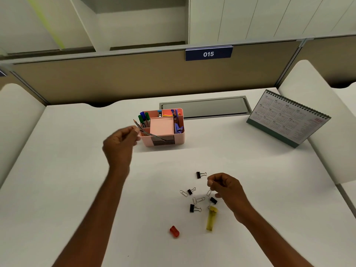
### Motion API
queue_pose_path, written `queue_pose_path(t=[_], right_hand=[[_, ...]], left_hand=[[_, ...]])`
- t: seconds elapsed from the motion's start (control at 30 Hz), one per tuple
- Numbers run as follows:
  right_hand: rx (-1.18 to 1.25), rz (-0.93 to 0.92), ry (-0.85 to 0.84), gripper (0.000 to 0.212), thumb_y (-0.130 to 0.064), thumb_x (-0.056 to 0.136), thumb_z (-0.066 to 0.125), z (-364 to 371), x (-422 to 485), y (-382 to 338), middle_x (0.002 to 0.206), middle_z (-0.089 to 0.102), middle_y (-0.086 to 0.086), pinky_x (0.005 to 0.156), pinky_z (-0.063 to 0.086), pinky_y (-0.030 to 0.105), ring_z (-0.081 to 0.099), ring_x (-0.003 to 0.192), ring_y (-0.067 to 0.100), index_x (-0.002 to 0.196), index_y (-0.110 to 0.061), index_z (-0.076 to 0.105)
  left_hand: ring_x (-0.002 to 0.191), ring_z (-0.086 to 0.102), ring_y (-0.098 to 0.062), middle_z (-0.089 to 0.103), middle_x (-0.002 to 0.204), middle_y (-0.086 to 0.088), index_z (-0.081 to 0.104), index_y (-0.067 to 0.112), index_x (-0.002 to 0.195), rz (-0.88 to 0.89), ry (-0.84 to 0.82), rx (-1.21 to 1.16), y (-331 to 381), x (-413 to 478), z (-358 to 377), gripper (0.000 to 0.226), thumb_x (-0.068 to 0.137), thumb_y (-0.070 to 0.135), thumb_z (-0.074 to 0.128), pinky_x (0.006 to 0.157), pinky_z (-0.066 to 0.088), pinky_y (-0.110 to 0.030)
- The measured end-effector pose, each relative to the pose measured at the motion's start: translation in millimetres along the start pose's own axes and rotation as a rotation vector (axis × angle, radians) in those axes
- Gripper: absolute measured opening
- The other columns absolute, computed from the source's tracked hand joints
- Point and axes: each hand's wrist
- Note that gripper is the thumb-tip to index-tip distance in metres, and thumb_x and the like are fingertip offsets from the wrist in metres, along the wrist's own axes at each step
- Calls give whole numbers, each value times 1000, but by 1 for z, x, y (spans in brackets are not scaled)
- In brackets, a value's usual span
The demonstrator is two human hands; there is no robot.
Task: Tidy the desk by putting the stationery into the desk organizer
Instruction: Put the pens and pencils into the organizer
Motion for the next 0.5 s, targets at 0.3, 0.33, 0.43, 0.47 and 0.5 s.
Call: queue_pose_path(t=[0.3, 0.33, 0.43, 0.47, 0.5], right_hand=[[-8, 35, 32, 5, -21, 95, 72, -11, -4, 10, 94, 77, -2, 77, 58, 35, 71, 94, 21, 96, -23, 76], [-11, 36, 31, 5, -21, 94, 72, -11, -4, 11, 94, 77, -2, 77, 58, 35, 71, 96, 23, 96, -23, 76], [-22, 41, 21, 4, -22, 94, 72, -10, -4, 10, 94, 77, -3, 78, 58, 35, 71, 97, 24, 95, -24, 76], [-27, 40, 17, 4, -23, 94, 73, -10, -4, 10, 94, 77, -3, 78, 58, 34, 71, 97, 24, 95, -24, 76], [-32, 39, 13, 3, -23, 94, 73, -9, -4, 10, 95, 77, -3, 78, 59, 34, 71, 97, 24, 95, -24, 76]], left_hand=[[73, 77, -16, 80, 91, -5, 80, 9, 108, 208, 125, 282, -5, 67, -5, 28, 92, 31, 75, 75, 65, -36], [73, 77, -16, 80, 92, -5, 80, 9, 108, 218, 119, 308, -8, 69, -3, 27, 93, 30, 75, 75, 65, -37], [72, 76, -18, 80, 89, -5, 81, 9, 106, 225, 86, 391, -17, 72, 4, 25, 93, 29, 76, 75, 64, -34], [72, 76, -19, 80, 88, -6, 81, 8, 105, 223, 72, 427, -21, 73, 6, 25, 92, 30, 77, 74, 62, -31], [71, 75, -20, 79, 86, -6, 81, 8, 103, 218, 59, 465, -25, 73, 8, 25, 93, 30, 77, 72, 60, -29]])
Point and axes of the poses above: each hand's wrist, its own x-axis towards the middle knuckle, its own z-axis out of the palm, y = z × x
